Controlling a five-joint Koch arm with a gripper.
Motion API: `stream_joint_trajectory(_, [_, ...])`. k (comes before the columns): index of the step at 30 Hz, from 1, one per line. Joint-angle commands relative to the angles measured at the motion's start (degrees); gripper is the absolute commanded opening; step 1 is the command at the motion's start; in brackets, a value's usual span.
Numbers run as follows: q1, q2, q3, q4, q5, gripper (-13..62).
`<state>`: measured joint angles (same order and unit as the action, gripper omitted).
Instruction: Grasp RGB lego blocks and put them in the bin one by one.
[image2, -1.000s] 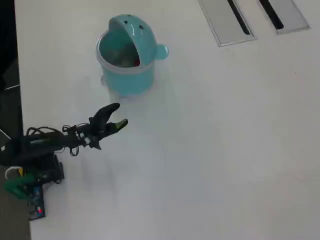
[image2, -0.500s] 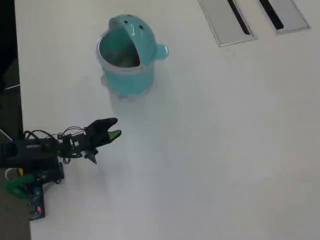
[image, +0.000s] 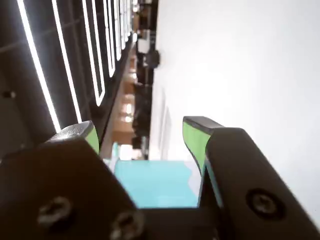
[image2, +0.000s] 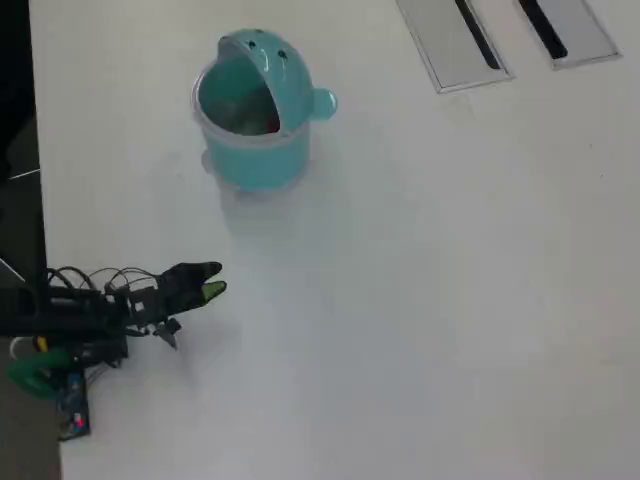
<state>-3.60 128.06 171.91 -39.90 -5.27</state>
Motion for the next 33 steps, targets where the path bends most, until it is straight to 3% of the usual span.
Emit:
stream_joint_trajectory(1, [0.0,0.97,0.18,-8.61,2.37,30.4])
stream_joint_trajectory(17, [0.53,2.46,9.84,-11.34,2.81,30.5])
stream_joint_trajectory(33, [2.29,2.55,9.84,6.77,3.16,32.9])
